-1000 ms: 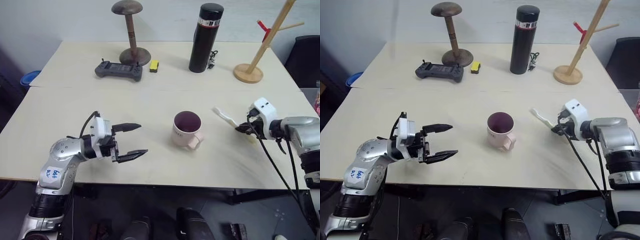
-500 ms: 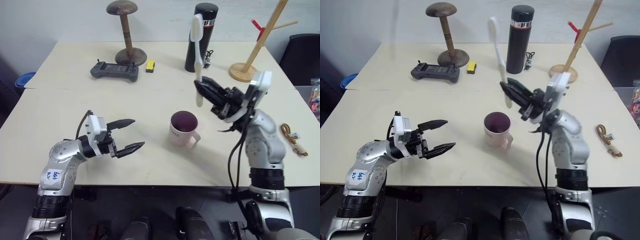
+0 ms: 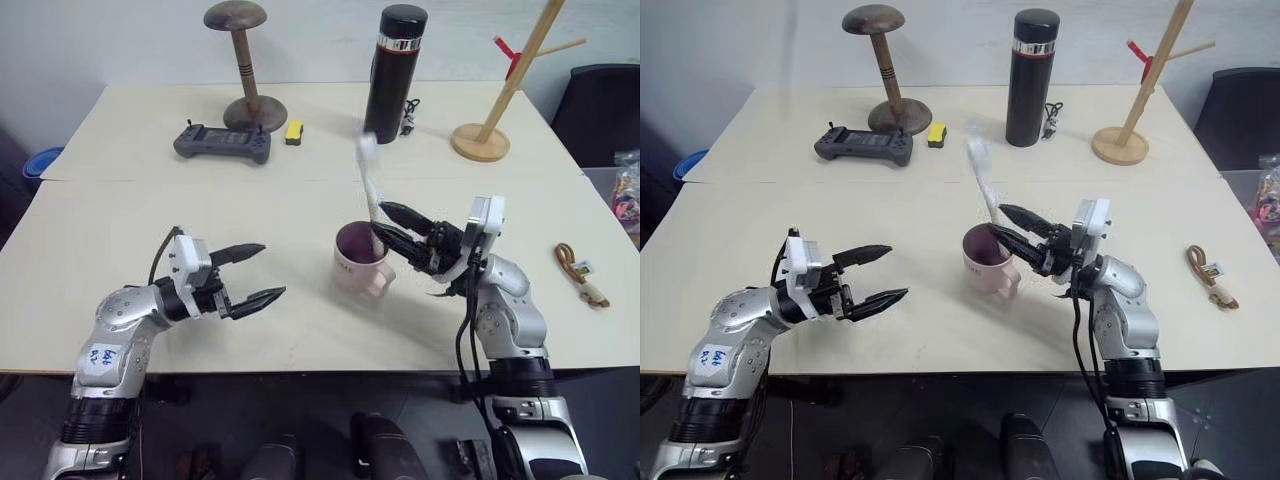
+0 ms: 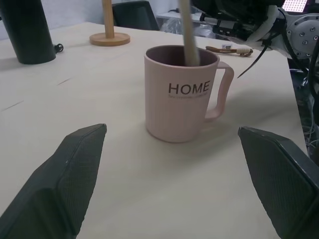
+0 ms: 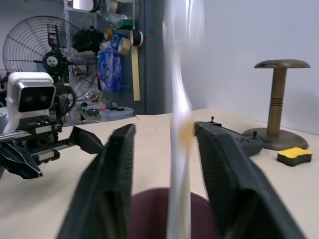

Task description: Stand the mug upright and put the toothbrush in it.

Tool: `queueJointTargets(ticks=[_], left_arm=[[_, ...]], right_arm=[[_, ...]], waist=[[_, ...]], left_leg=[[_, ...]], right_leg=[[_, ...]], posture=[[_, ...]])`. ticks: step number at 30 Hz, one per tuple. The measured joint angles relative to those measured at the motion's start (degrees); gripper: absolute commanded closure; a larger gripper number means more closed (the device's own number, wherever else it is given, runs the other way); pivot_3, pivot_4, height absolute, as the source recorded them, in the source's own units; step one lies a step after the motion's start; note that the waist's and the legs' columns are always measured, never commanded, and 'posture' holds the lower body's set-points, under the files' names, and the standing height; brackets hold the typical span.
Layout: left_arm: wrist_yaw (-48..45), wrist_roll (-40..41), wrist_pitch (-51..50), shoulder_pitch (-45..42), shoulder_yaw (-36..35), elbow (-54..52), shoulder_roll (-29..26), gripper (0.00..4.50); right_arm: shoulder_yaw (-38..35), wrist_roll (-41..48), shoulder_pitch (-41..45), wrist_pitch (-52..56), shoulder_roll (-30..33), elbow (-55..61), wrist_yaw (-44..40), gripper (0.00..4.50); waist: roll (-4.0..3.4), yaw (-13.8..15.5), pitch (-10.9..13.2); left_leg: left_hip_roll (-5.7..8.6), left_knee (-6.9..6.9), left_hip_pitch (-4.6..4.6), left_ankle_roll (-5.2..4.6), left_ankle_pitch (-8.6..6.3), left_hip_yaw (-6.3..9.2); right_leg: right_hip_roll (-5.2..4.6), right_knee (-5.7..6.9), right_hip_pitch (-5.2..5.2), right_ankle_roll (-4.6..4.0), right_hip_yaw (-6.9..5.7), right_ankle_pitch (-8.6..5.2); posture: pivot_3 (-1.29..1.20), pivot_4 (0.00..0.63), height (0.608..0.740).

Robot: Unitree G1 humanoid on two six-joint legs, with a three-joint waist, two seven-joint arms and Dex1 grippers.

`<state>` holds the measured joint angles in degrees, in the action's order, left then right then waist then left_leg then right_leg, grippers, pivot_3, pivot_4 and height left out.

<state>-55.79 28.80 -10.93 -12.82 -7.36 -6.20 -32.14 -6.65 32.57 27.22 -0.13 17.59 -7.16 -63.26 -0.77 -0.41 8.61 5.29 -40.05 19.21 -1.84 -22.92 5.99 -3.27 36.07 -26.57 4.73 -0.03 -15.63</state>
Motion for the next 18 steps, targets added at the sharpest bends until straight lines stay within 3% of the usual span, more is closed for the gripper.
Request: queueJointTargets(ticks=[5, 8, 12, 18], left_arm=[[0.30, -0.20, 0.55, 0.70, -0.83, 0.18, -0.30, 0.00], [0.27, -1.74, 2.66, 3.67, -1.97, 0.93, -1.79, 0.00], [-0.07, -7.04, 8.15, 11.20, -5.29, 3.99, -7.32, 0.00], [1.21, -11.62, 12.42, 17.94, -7.26, 4.34, -10.31, 0.00]], right_arm=[[-0.24, -0.48, -0.81, -0.95, 2.13, 0.61, -0.50, 0.09], [-2.31, 0.27, -5.65, 0.76, 7.97, 3.34, -1.66, 0.03], [-7.67, -0.51, -15.65, -0.68, 21.64, 1.77, -10.35, 0.03], [-10.20, -3.87, -17.95, -10.61, 26.24, -12.10, -17.65, 0.03]], waist=[[0.00, 0.35, 0.00], [0.00, 0.49, 0.00], [-0.01, 0.65, 0.01], [0.02, 0.47, 0.03]], left_leg=[[0.03, -0.01, 0.00, 0.00, 0.00, 0.00], [0.03, 0.02, 0.01, -0.02, -0.01, 0.02], [0.03, 0.09, 0.00, -0.04, -0.02, -0.03], [-0.03, 0.13, -0.19, -0.05, -0.03, -0.20]], right_leg=[[-0.04, -0.01, 0.03, 0.00, -0.01, 0.00], [-0.04, -0.06, 0.03, 0.00, -0.01, 0.00], [-0.05, -0.21, 0.06, 0.00, 0.03, 0.00], [-0.02, -0.18, 0.11, -0.01, 0.23, -0.01]], posture=[[0.00, 0.150, 0.740], [0.00, 0.150, 0.740], [0.00, 0.150, 0.740], [0.00, 0.150, 0.740]])
